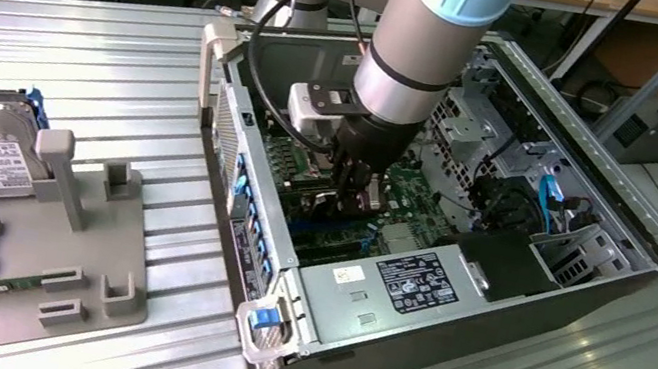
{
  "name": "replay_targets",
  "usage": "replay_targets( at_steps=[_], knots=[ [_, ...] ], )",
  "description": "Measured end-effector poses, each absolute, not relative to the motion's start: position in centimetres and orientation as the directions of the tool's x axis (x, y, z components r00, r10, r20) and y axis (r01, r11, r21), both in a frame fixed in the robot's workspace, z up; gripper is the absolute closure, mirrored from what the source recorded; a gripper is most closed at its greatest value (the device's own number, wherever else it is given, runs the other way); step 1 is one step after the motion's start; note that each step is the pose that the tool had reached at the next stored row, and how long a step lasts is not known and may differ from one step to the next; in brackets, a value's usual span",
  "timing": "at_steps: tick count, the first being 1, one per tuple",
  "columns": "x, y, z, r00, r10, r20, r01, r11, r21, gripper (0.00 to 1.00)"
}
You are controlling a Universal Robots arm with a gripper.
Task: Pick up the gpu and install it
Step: 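Insert the gpu into the slot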
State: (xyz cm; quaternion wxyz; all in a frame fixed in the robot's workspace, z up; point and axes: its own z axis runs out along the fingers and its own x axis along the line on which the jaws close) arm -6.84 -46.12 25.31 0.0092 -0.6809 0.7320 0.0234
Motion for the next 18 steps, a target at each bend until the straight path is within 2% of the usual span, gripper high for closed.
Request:
replay_targets(
  at_steps=[16, 18],
  knots=[
    [-6.85, -46.11, 25.28, -0.073, -0.996, -0.046, -0.997, 0.072, 0.022, 0.72],
    [-6.84, -46.12, 25.30, -0.073, -0.996, -0.045, -0.997, 0.072, 0.022, 0.60]
  ],
)
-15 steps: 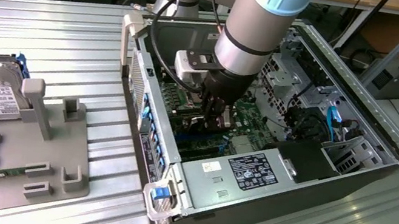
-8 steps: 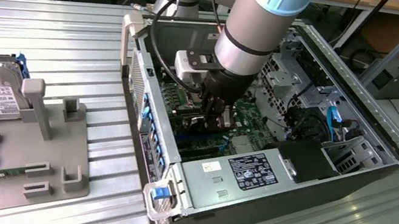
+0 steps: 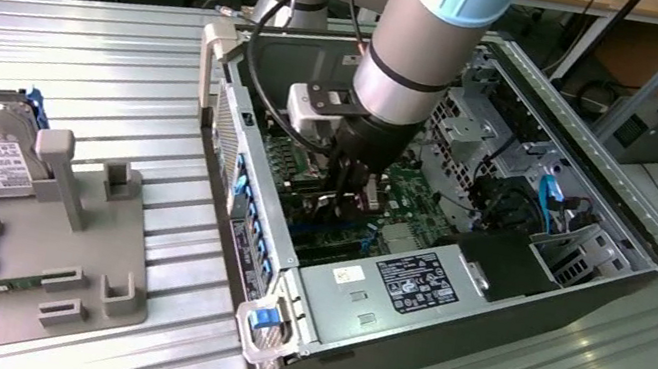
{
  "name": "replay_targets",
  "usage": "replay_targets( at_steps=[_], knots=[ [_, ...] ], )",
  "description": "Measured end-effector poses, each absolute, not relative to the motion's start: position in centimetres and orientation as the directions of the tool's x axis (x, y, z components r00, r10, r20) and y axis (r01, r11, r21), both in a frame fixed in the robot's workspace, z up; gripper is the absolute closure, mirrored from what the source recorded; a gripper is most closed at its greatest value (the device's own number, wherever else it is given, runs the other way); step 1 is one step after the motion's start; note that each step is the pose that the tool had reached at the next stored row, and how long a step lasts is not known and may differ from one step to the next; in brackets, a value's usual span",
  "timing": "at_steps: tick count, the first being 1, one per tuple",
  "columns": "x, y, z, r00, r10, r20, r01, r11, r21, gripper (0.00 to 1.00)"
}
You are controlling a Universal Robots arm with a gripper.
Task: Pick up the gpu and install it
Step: 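Insert the gpu into the slot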
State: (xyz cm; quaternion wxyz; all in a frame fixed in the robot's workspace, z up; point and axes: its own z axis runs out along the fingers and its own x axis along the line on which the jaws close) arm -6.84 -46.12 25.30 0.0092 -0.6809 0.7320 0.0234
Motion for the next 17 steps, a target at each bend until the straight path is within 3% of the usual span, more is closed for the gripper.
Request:
replay_targets(
  at_steps=[1, 2, 17],
  knots=[
    [-6.8, -46.1, 25.3, -0.073, -0.996, -0.045, -0.997, 0.072, 0.022, 0.60],
    [-6.8, -46.1, 25.3, -0.073, -0.996, -0.045, -0.997, 0.072, 0.022, 0.53],
    [-6.8, -46.1, 27.4, -0.073, -0.996, -0.044, -0.997, 0.072, 0.022, 0.53]
  ],
)
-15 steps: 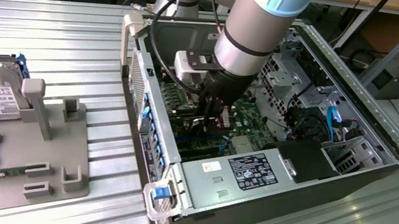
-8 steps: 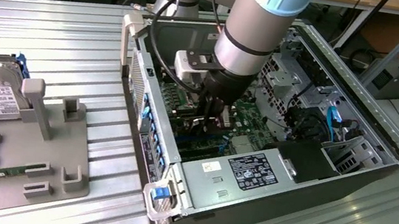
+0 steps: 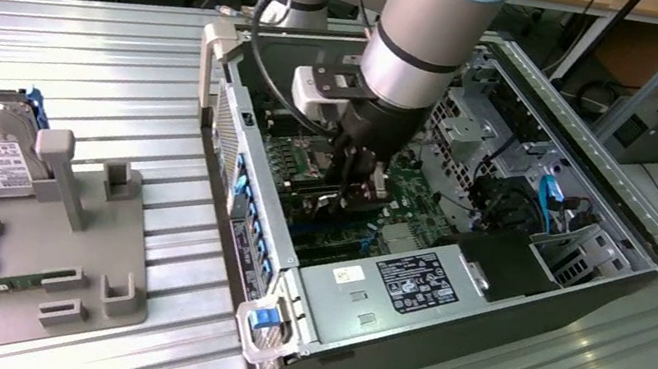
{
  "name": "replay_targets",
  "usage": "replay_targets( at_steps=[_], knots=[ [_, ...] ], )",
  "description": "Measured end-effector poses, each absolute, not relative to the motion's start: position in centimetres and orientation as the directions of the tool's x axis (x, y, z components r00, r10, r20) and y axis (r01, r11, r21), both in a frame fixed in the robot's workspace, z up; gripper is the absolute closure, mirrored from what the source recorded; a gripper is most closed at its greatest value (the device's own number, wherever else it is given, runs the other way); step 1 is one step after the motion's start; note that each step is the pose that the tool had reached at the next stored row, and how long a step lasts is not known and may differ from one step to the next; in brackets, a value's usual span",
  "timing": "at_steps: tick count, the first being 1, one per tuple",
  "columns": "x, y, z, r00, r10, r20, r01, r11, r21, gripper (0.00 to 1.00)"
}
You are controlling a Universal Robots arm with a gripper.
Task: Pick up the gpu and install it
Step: 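Insert the gpu into the slot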
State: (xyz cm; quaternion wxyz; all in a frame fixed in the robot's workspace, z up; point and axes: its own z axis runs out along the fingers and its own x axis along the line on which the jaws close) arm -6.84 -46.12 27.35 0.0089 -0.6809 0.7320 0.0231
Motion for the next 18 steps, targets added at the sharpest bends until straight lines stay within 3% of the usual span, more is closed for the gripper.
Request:
replay_targets(
  at_steps=[18],
  knots=[
    [-6.45, -46.19, 28.22, -0.024, -0.999, -0.044, -0.999, 0.023, 0.022, 0.53]
  ],
)
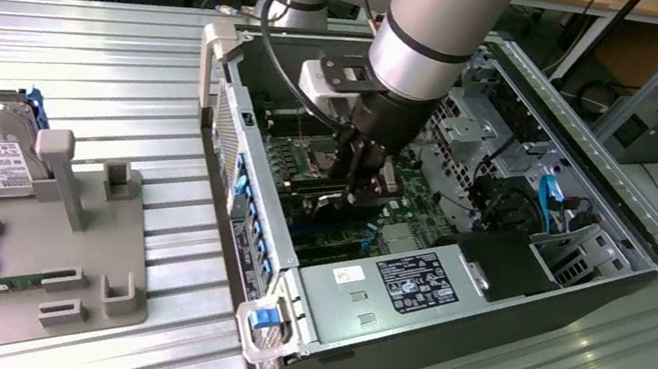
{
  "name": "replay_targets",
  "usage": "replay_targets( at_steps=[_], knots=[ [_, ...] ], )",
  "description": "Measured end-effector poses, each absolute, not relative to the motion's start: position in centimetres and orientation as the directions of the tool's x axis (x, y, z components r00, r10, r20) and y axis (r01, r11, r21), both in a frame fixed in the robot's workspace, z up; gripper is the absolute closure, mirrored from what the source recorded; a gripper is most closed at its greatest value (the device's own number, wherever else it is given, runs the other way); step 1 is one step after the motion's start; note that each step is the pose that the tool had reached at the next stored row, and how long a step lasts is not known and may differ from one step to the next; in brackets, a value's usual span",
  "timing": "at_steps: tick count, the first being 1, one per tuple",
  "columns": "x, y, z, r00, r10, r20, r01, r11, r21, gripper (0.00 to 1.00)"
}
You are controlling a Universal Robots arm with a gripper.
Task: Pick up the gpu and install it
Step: 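Insert the gpu into the slot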
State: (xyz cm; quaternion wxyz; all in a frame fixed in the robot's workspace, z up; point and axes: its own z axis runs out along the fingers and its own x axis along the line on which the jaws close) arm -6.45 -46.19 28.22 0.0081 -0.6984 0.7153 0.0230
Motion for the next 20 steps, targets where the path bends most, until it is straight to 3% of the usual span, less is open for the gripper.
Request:
replay_targets(
  at_steps=[20],
  knots=[
    [-6.4, -46.4, 27.2, 0.000, -0.999, -0.044, -1.000, 0.000, 0.022, 0.53]
  ],
)
